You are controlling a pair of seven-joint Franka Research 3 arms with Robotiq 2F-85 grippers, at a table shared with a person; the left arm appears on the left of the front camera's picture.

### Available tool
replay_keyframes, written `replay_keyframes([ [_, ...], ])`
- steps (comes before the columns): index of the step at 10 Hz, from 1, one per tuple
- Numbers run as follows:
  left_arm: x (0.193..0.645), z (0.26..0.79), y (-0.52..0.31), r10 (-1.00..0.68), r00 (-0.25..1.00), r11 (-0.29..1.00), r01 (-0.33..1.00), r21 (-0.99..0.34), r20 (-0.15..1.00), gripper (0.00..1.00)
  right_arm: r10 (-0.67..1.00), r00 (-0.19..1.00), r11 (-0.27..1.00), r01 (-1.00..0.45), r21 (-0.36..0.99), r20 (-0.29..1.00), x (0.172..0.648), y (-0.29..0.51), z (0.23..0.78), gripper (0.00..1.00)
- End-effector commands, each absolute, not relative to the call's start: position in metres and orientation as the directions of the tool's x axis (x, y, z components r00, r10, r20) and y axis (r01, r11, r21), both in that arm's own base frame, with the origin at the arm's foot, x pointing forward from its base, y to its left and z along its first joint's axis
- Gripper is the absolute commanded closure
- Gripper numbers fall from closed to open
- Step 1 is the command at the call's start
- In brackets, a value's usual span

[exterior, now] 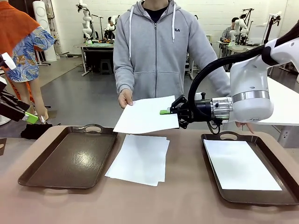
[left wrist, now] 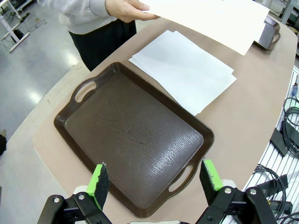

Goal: Sort the A4 documents.
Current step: Receive the A4 Paper.

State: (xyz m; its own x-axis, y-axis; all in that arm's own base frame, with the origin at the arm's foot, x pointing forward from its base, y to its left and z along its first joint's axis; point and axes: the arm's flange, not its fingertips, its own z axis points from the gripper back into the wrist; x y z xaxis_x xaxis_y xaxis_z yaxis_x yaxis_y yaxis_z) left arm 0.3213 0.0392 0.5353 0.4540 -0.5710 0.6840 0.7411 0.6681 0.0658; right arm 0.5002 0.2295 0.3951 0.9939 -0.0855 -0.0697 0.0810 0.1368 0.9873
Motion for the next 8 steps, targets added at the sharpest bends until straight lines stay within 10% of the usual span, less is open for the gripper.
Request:
replay_keyframes([
  [1,0.3216,0.5339,0.0403,-0.566,0.453,0.666,0.744,0.058,0.689,0.00,-0.110,0.991,0.148,0.089,0.985,-0.073,0.5017,0.2284,0.3947,1.00],
  [8,0.3216,0.5339,0.0403,-0.566,0.453,0.666,0.744,0.058,0.689,0.00,-0.110,0.991,0.148,0.089,0.985,-0.073,0.5017,0.2284,0.3947,1.00],
])
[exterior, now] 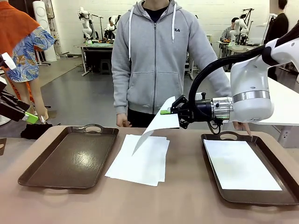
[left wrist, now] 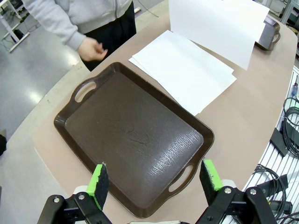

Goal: Sort the A4 documents.
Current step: Receive the A4 Paper, then place the A4 Paper in the designated Handle tray.

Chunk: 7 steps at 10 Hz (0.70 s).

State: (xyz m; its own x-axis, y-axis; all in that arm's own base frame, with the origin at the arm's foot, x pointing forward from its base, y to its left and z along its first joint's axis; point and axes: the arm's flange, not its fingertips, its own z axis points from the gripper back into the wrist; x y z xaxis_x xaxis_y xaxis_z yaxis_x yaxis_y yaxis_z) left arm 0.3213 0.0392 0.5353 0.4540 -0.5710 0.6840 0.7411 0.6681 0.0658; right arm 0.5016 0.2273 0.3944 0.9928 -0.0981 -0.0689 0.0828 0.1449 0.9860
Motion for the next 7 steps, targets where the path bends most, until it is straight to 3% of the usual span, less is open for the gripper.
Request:
replay_keyframes([
  [1,0.3216,0.5339,0.0403,-0.566,0.453,0.666,0.744,0.058,0.689,0.00,-0.110,0.991,0.148,0.089,0.985,-0.073,0.5017,0.2284,0.3947,1.00],
  [7,0.3216,0.5339,0.0403,-0.566,0.453,0.666,0.744,0.058,0.689,0.00,-0.110,0.991,0.148,0.089,0.985,-0.073,0.5017,0.2284,0.3947,1.00],
])
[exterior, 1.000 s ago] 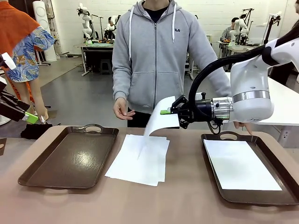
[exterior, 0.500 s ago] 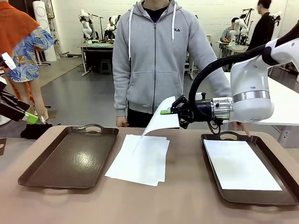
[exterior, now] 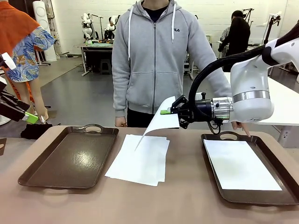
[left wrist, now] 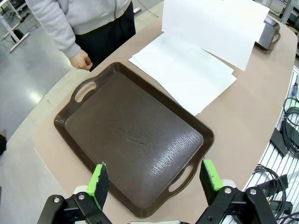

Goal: Sort the A4 documents.
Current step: Place the A4 Paper in the designated Handle tray.

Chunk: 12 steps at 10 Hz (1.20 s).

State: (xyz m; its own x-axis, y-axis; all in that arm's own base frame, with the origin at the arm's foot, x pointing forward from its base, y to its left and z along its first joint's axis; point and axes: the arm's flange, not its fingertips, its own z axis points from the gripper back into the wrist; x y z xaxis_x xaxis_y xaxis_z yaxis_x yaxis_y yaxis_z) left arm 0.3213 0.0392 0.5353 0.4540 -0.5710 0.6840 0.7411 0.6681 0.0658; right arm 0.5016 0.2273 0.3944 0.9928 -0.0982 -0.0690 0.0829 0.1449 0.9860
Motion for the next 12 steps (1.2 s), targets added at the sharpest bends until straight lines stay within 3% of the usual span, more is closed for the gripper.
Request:
replay_keyframes([
  [1,0.322,0.534,0.040,-0.566,0.453,0.666,0.744,0.058,0.689,0.00,-0.110,0.991,0.148,0.089,0.985,-0.073,0.502,0.228,0.395,1.00],
  [6,0.322,0.534,0.040,-0.566,0.453,0.666,0.744,0.058,0.689,0.00,-0.098,0.993,0.145,0.083,0.986,-0.069,0.502,0.227,0.394,0.99],
  [9,0.322,0.534,0.040,-0.566,0.453,0.666,0.744,0.058,0.689,0.00,-0.073,0.997,0.112,0.033,0.993,-0.025,0.473,0.178,0.396,0.99],
  [12,0.322,0.534,0.040,-0.566,0.453,0.666,0.744,0.058,0.689,0.00,0.025,0.993,0.307,-0.116,0.945,0.114,0.455,0.126,0.394,0.99],
])
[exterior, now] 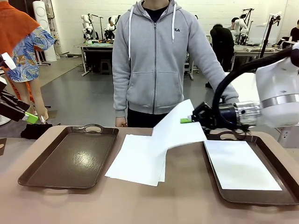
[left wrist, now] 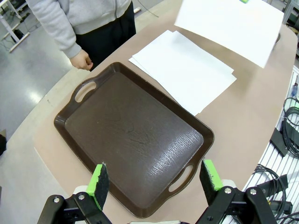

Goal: Sort the A4 documents.
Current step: Place the A4 Paper in the designated Handle tray.

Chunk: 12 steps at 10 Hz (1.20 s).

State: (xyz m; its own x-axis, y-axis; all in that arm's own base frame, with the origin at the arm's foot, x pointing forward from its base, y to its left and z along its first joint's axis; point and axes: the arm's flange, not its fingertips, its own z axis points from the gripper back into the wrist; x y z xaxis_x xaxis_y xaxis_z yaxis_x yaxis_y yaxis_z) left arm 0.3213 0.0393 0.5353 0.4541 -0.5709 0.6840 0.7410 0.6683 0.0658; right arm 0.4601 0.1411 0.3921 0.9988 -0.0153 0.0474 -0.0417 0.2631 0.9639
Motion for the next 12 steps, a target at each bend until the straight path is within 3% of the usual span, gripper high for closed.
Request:
replay_keyframes([
  [1,0.322,0.534,0.040,-0.566,0.453,0.666,0.744,0.058,0.689,0.00,0.076,0.991,0.337,-0.129,0.933,0.109,0.458,0.101,0.398,0.99],
  [3,0.322,0.534,0.040,-0.566,0.453,0.666,0.744,0.058,0.689,0.00,0.144,0.978,0.350,-0.195,0.916,0.153,0.468,0.052,0.405,0.99],
  [6,0.322,0.534,0.040,-0.566,0.453,0.666,0.744,0.058,0.689,0.00,0.173,0.976,0.327,-0.185,0.927,0.134,0.496,0.005,0.404,0.99],
  [12,0.322,0.534,0.040,-0.566,0.453,0.666,0.744,0.058,0.689,0.00,0.179,0.976,0.241,-0.164,0.956,0.122,0.521,-0.005,0.385,0.99],
])
